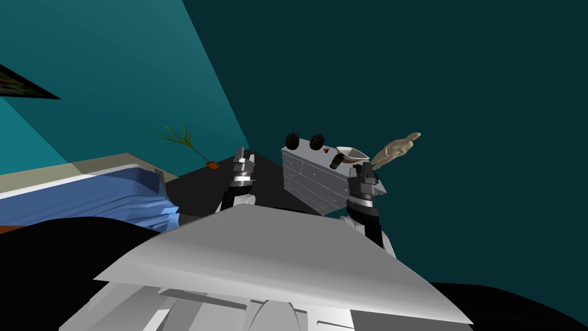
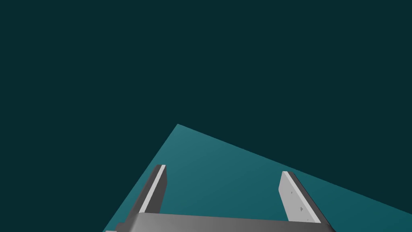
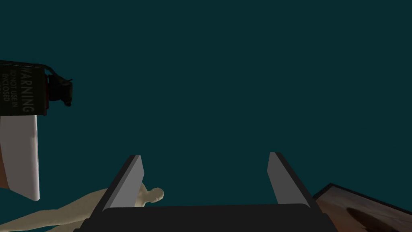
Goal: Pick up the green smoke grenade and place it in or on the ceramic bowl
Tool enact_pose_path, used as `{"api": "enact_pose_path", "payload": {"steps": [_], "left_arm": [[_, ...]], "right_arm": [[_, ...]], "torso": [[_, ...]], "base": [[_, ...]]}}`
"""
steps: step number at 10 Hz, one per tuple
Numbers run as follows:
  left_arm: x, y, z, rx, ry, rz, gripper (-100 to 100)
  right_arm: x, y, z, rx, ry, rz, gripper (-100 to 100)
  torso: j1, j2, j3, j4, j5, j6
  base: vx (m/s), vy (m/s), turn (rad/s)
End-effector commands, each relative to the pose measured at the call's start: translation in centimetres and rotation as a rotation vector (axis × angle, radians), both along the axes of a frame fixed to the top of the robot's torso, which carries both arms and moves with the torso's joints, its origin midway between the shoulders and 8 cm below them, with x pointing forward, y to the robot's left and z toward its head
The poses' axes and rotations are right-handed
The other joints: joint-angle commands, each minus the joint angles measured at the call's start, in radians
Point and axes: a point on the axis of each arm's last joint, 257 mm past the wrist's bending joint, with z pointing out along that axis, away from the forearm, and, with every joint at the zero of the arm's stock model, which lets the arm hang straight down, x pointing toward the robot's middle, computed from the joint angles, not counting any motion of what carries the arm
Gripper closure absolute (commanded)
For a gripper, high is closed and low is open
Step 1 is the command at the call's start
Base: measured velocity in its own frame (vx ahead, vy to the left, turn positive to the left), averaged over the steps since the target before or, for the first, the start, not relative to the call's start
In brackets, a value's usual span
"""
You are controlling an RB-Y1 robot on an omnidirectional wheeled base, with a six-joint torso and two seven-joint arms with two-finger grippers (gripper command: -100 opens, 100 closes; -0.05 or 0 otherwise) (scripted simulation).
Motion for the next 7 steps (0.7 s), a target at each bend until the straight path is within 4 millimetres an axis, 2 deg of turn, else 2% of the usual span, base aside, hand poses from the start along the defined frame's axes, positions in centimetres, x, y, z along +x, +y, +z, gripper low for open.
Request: {"api": "enact_pose_path", "payload": {"steps": [1,7], "left_arm": [[0.0,0.0,0.0,0.0,0.0,0.0,0],[0.0,0.0,0.0,0.0,0.0,0.0,0]], "right_arm": [[0.4,-0.8,-1.7,-0.056,0.075,-0.042,-100],[0.3,-5.5,-8.4,-0.298,0.359,-0.226,-100]], "torso": [[0.0,0.0,0.0,0.0,0.0,0.0],[-0.001,-0.001,-0.001,0.0,0.0,0.0]], "base": [[-0.053,0.085,0.056],[-0.029,0.076,0.058]]}}
